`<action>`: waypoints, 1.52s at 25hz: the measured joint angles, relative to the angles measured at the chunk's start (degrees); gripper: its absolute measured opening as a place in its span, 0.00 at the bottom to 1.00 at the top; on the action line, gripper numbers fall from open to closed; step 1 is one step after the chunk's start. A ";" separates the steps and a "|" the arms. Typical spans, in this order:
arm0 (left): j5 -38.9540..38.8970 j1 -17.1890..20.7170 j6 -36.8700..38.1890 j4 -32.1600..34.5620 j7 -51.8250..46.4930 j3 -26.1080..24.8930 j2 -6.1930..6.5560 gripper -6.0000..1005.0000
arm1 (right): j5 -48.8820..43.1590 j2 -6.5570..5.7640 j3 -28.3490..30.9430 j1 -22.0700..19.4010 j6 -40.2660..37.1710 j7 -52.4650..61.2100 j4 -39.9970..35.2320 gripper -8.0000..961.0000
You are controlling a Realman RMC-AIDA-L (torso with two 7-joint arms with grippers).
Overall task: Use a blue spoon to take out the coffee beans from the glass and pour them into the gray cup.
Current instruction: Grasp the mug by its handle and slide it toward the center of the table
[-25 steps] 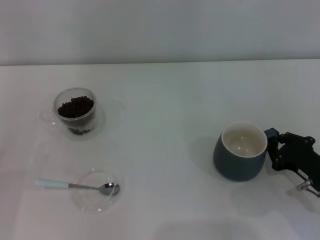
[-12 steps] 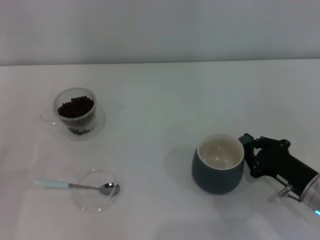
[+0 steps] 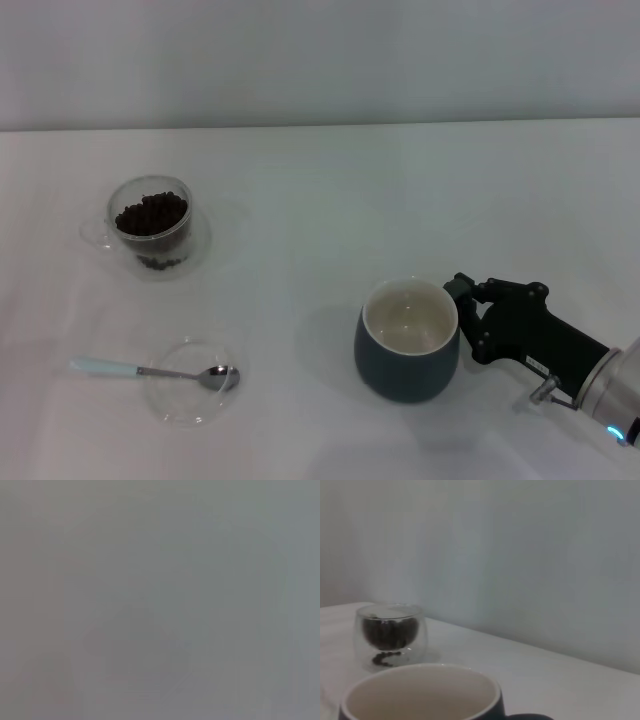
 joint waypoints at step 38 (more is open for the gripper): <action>0.05 -0.77 -0.28 -0.05 0.10 0.79 0.09 0.87 | 0.00 0.18 -7.22 5.17 8.09 -0.25 -4.06 0.14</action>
